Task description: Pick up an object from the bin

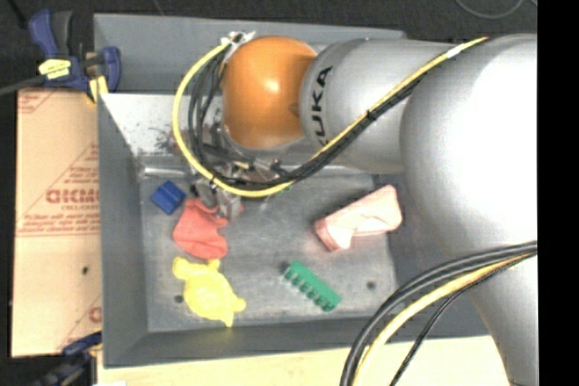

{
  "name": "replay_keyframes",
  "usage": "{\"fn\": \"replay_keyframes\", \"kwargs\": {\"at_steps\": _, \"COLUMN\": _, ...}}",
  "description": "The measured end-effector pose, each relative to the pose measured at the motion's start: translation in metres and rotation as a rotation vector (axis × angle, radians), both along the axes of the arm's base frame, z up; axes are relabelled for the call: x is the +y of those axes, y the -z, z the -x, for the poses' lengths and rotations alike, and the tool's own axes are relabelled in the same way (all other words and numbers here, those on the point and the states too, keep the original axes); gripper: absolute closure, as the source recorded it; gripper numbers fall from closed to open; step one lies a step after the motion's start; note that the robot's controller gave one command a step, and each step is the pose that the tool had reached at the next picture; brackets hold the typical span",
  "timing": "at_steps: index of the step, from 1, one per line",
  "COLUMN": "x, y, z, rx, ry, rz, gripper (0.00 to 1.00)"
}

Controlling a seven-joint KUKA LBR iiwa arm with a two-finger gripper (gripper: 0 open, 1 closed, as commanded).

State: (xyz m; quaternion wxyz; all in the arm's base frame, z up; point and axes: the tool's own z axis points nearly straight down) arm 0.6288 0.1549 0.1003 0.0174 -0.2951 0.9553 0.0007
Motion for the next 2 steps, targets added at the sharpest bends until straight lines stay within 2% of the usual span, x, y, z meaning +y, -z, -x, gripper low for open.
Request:
{"fn": "replay_keyframes", "kwargs": {"at_steps": 1, "x": -0.007, "y": -0.035, "z": 0.007, "rx": 0.004, "ry": -0.002, "rz": -0.003, "gripper": 1.00}}
{"fn": "replay_keyframes", "kwargs": {"at_steps": 2, "x": -0.008, "y": -0.077, "z": 0.008, "rx": 0.003, "ry": -0.007, "rz": -0.001, "gripper": 1.00}}
